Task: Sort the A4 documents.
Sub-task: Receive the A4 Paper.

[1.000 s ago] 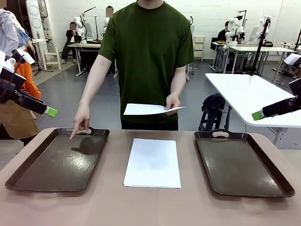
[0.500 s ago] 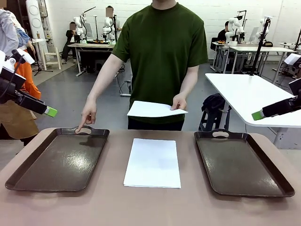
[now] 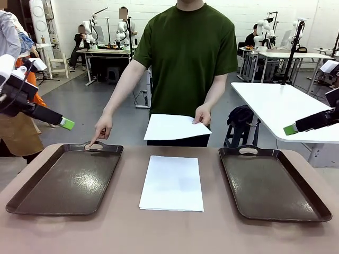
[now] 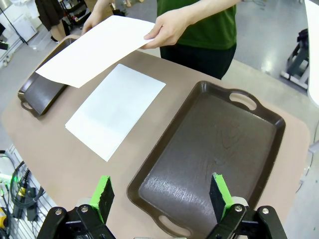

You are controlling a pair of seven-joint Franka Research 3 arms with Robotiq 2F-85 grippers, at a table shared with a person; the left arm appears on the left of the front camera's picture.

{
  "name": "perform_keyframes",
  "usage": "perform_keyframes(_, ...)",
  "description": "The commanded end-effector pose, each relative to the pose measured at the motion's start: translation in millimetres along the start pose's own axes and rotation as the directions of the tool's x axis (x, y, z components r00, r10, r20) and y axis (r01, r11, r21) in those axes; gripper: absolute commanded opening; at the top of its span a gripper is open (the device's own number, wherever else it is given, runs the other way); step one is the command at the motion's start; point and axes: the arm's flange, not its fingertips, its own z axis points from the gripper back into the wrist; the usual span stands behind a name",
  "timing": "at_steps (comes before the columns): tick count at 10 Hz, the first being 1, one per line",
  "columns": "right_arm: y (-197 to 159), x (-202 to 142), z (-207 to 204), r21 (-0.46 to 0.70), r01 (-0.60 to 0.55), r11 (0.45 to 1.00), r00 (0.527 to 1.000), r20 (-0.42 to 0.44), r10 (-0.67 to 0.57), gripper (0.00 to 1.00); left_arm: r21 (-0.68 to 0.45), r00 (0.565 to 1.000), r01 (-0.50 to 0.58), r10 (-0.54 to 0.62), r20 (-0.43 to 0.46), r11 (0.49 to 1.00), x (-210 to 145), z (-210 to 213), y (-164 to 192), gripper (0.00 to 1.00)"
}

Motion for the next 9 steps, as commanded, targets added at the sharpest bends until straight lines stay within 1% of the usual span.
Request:
perform_keyframes(1, -0.5, 1.3, -1.3, 0.014, -0.002, 1.000, 1.000, 0.015, 0.002, 1.00, -0.128, 0.988, -0.150, 0.152, 0.003, 0.980, 24.8, -17.8, 11.9, 1.00)
perform_keyframes(2, -0.5, 1.3, -1.3, 0.014, -0.002, 1.000, 1.000, 0.015, 0.002, 1.00, -0.209, 0.971, -0.237, 0.236, -0.029, 0.949, 32.9, -35.2, 16.9, 1.00)
perform_keyframes(3, -0.5, 1.3, -1.3, 0.014, -0.002, 1.000, 1.000, 0.015, 0.002, 1.00, -0.265, 0.946, -0.321, 0.318, -0.057, 0.909, 43.9, -63.6, 21.3, 1.00)
perform_keyframes(4, -0.5, 1.3, -1.3, 0.014, -0.002, 1.000, 1.000, 0.015, 0.002, 1.00, -0.302, 0.926, -0.375, 0.369, -0.079, 0.877, 50.9, -88.2, 21.5, 1.00)
perform_keyframes(5, -0.5, 1.3, -1.3, 0.014, -0.002, 1.000, 1.000, 0.015, 0.002, 1.00, -0.364, 0.901, -0.428, 0.425, -0.093, 0.827, 56.1, -108.8, 22.3, 1.00)
perform_keyframes(7, -0.5, 1.3, -1.3, 0.014, -0.002, 1.000, 1.000, 0.015, 0.002, 1.00, -0.406, 0.856, -0.500, 0.508, -0.097, 0.765, 64.2, -135.3, 25.2, 1.00)
perform_keyframes(8, -0.5, 1.3, -1.3, 0.014, -0.002, 1.000, 1.000, 0.015, 0.002, 1.00, -0.446, 0.823, -0.536, 0.562, -0.087, 0.716, 70.1, -146.4, 28.7, 1.00)
perform_keyframes(9, -0.5, 1.3, -1.3, 0.014, -0.002, 1.000, 1.000, 0.015, 0.002, 1.00, -0.444, 0.801, -0.565, 0.590, -0.096, 0.695, 74.8, -156.9, 30.5, 1.00)
